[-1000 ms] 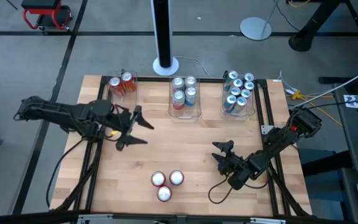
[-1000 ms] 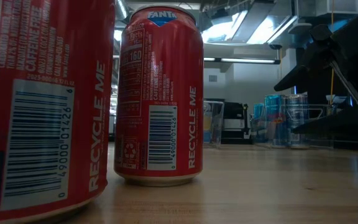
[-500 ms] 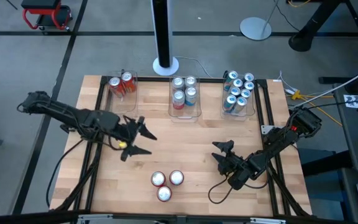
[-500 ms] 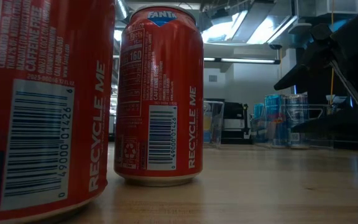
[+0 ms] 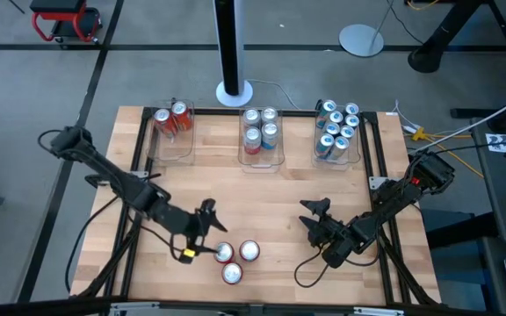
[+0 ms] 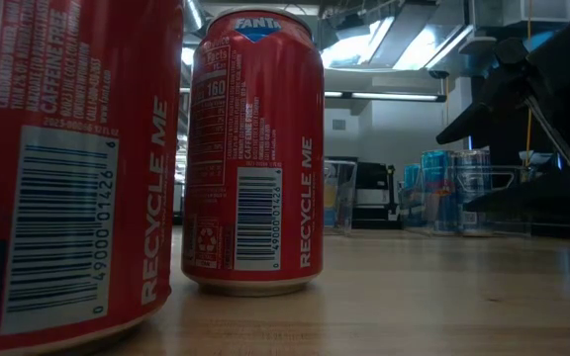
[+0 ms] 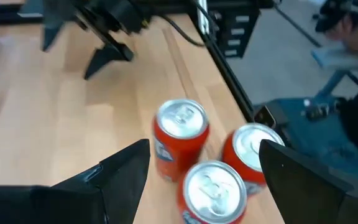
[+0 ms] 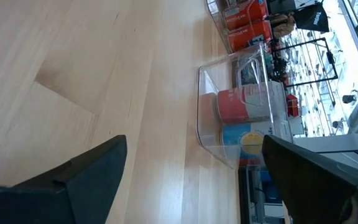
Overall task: Sort soda cans
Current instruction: Put the red soda can into the top left transparent bin
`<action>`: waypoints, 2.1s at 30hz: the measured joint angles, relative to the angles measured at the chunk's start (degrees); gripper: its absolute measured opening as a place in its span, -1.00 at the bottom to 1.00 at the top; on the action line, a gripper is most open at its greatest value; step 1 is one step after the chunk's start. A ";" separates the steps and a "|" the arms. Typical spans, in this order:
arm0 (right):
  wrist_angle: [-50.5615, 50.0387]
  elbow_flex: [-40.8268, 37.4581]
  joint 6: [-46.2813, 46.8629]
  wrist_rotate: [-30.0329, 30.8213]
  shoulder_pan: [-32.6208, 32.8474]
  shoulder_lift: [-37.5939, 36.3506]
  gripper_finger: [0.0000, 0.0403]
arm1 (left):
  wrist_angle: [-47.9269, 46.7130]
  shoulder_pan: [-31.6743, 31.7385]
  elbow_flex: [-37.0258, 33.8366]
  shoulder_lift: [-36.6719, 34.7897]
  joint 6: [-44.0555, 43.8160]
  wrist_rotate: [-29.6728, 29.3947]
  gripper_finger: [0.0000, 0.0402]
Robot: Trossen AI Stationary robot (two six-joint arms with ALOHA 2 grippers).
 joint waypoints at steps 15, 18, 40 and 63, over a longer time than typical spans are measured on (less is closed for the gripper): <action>0.02 -0.02 0.00 0.42 0.00 0.00 0.86 | 7.26 -0.54 0.02 6.06 -2.24 -1.54 0.46; 0.02 -0.02 0.00 0.39 0.00 0.00 0.86 | 7.88 -0.54 0.02 6.86 -2.31 -3.09 0.46; -0.05 -0.02 0.00 -0.19 0.02 0.00 0.86 | 2.47 -2.77 0.00 7.21 -5.86 -5.76 0.87; -0.04 -0.02 0.00 0.33 0.02 0.00 0.86 | 2.96 -5.07 -1.59 14.30 -15.21 -5.84 0.87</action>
